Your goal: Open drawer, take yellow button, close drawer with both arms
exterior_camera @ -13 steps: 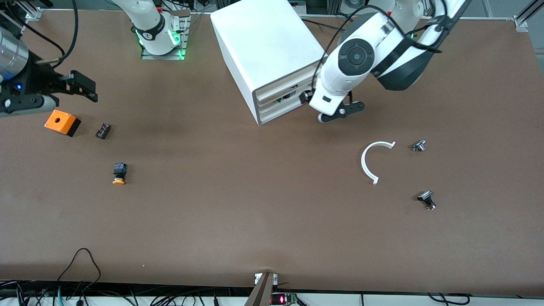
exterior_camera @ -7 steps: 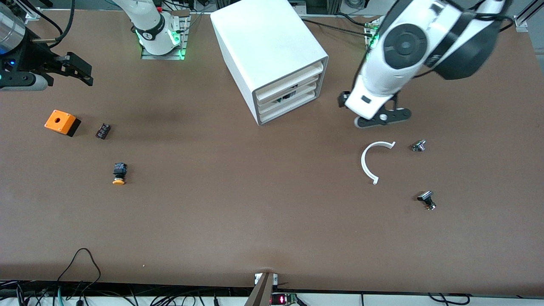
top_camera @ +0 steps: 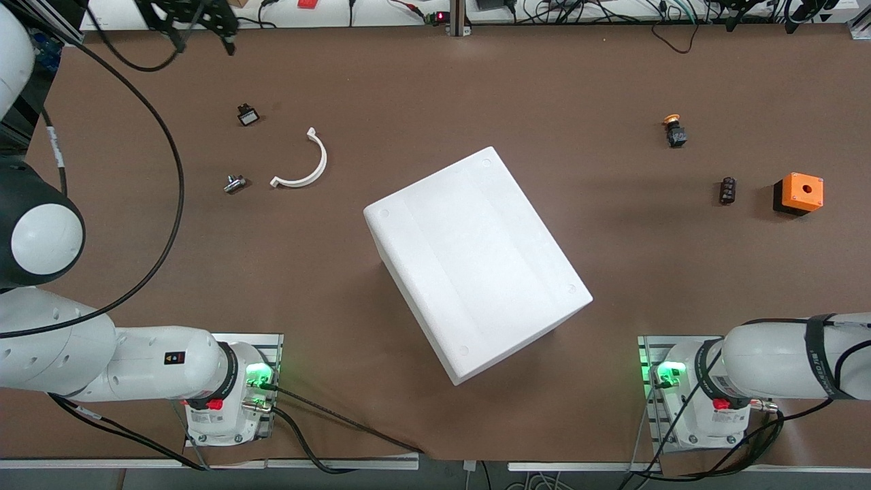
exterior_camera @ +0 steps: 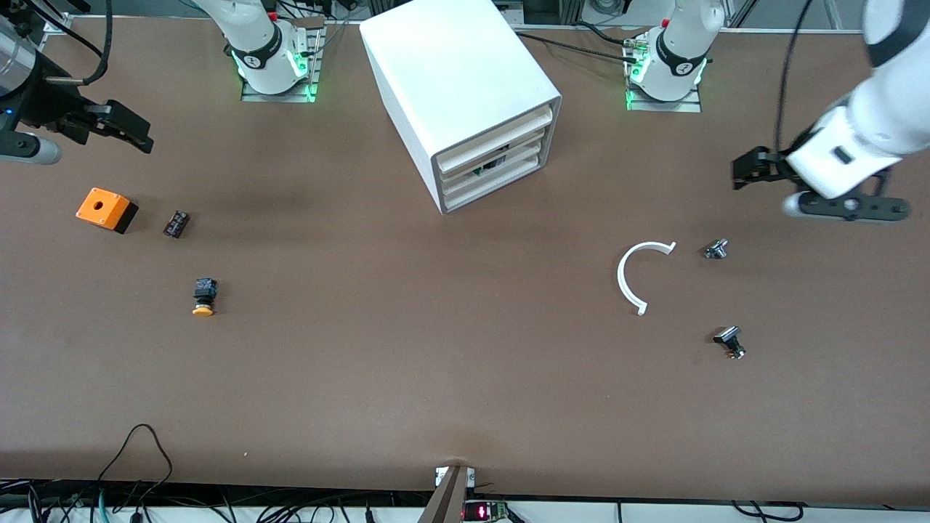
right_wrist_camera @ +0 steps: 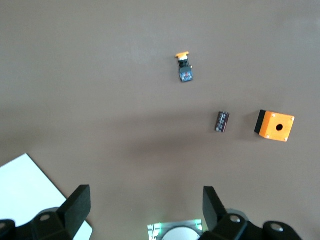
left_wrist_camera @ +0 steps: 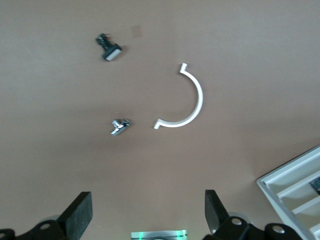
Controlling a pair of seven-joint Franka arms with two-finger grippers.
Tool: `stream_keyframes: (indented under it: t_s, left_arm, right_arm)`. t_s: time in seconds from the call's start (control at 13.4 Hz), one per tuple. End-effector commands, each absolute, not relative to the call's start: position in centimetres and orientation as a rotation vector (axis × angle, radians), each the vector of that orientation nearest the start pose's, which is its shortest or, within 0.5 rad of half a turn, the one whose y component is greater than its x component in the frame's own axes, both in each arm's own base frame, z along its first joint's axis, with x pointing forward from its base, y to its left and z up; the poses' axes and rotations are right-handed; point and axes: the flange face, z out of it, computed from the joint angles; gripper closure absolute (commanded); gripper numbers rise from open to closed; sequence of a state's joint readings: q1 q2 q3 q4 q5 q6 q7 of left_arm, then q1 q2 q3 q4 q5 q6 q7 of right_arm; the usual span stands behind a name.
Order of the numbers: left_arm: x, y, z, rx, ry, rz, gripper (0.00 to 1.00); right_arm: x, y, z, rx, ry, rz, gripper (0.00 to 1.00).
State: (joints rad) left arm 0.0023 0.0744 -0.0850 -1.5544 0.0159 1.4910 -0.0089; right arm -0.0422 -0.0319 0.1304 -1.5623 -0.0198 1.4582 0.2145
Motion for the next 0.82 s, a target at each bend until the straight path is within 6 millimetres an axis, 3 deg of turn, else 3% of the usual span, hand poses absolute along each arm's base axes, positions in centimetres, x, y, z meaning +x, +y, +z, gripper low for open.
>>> stream_keyframes:
  t_s: [0.0,0.15,0.37,0.75]
  left_arm:
    - [55.8,-3.3,58.8,-3.14,0.128,0.044,0.01]
    - [55.3,-2.6,58.5,-3.144,0.096,-0.077,0.01]
    - [54.4,-2.5,58.7,-3.13,0.085,-0.087,0.01]
    - [54.3,-3.9,59.0,-3.099,0.125,-0.081,0.01]
  right_arm:
    - [53.0,4.2,63.6,-3.15,0.226,0.094,0.01]
    - [52.7,4.4,63.9,-3.154,0.222,0.091,0.01]
    - [52.7,4.4,64.1,-3.159,0.184,0.081,0.01]
    - [52.7,4.4,64.3,-3.153,0.183,0.061,0.01]
